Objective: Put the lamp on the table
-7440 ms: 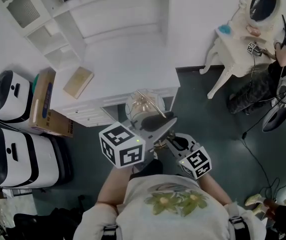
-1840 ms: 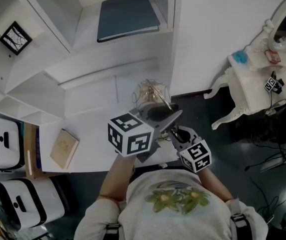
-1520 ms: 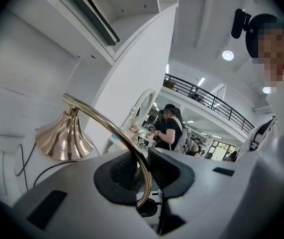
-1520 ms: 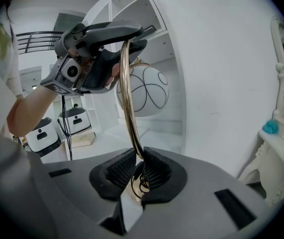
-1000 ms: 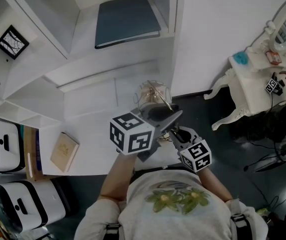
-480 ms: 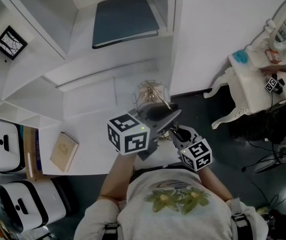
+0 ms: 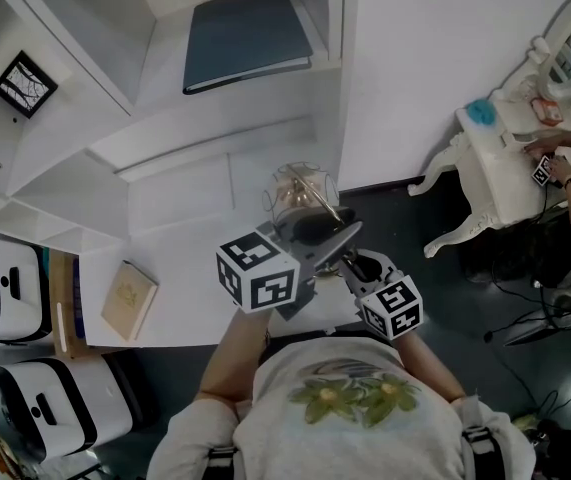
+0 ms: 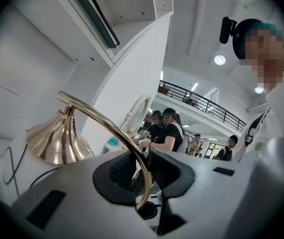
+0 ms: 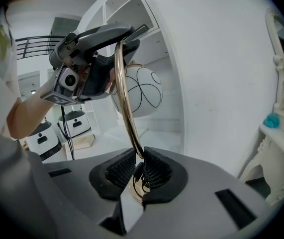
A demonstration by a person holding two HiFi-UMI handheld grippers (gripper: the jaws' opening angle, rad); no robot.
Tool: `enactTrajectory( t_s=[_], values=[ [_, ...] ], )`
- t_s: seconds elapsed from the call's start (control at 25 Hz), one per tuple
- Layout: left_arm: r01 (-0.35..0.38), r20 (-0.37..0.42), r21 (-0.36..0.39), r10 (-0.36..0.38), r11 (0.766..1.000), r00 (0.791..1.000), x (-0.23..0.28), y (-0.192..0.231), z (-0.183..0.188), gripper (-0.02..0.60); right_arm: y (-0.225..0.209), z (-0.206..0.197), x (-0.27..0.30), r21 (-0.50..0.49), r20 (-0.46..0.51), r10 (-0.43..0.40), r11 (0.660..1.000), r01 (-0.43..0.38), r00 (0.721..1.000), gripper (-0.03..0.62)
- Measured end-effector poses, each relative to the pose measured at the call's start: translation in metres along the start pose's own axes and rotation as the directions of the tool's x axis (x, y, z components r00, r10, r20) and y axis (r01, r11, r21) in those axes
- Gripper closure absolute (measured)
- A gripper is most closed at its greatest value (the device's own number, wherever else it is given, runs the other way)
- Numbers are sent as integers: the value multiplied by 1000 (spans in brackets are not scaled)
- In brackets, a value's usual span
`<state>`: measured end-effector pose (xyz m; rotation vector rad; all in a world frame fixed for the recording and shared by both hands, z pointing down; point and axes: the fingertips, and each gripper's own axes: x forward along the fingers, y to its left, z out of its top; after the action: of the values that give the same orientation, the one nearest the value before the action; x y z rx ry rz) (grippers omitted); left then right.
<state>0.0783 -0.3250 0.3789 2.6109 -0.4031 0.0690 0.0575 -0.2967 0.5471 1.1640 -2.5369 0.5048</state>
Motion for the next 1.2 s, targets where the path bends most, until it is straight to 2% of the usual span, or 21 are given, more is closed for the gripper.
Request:
enactTrajectory(
  t_s=[0.48,0.68,0.88,1.2],
  values=[
    [-5,-42,29,6,1000,999,0,-13,-13,499,3,-9,-4,1,-15,-11,1000,11,1000,533],
    [-13,-27,30,14,999,1000,0,-14,-13,499,4,-9,-4,12,-20,-13,1000,13,1000,533],
    [-42,-25,79,44,996,999,-1,-16,-15,499,6,-7,-5,34,-21,-12,999,13,1000,534],
    [-90,-3,90,91,992,996,-5,-15,-18,494,8,6,-14,21,23,-48,999,48,999,533]
  ],
)
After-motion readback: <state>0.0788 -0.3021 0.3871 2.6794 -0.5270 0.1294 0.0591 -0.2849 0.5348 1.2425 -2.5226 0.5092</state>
